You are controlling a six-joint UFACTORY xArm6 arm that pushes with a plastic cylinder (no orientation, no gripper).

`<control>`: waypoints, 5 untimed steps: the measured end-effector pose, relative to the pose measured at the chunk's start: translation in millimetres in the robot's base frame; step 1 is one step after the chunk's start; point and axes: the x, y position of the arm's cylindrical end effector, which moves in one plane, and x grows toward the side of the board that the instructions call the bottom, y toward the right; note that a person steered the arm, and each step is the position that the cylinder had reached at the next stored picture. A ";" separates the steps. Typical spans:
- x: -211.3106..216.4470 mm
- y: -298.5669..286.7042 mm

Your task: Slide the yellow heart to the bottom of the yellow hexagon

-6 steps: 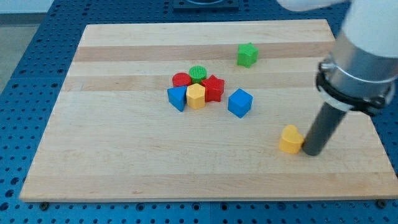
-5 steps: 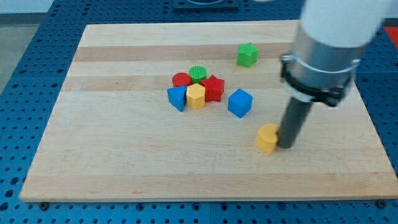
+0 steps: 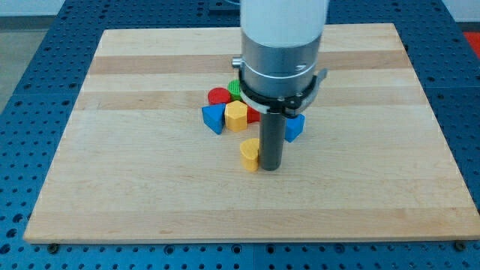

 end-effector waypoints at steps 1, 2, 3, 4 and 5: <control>27.3 1.1; 34.9 -6.7; -2.2 -22.0; -30.5 -39.6; -36.0 -45.6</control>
